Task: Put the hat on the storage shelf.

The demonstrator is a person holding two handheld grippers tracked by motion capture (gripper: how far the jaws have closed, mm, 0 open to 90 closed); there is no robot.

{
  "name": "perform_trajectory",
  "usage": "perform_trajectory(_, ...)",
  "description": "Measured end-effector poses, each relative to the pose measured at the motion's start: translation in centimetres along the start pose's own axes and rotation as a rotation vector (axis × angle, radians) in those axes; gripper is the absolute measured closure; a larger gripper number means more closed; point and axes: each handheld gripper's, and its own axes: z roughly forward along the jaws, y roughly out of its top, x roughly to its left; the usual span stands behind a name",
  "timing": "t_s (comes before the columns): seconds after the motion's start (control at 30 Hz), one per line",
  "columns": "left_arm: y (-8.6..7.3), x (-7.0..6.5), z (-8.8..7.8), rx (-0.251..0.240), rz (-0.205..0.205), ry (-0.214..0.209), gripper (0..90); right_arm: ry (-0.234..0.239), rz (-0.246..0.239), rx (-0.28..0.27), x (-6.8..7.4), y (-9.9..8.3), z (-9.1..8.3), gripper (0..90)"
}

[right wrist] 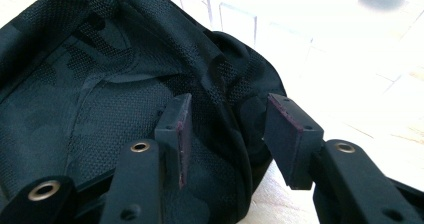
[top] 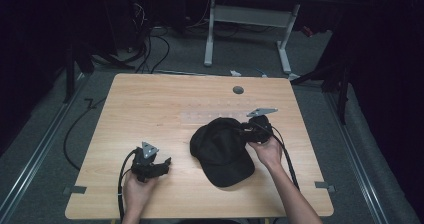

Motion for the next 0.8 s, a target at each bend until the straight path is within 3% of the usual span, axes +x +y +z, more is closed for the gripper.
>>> perform_trajectory(0.27, 0.0, 0.0, 0.0, 0.000, 0.001, 0.000, 27.2, 0.015, 0.012, 0.001, -0.3, -0.1, 0.9, 55.8)
perform_trajectory(0.5, 0.0, 0.0, 0.0, 0.001, 0.000, -0.001, 27.1, 0.046, 0.025, -0.004, -0.5, -0.2, 1.2, 67.5)
perform_trajectory(0.8, 0.0, 0.0, 0.0, 0.001, -0.001, -0.001, 27.1, 0.059, -0.027, -0.015, -0.7, -0.4, 1.0, 77.8)
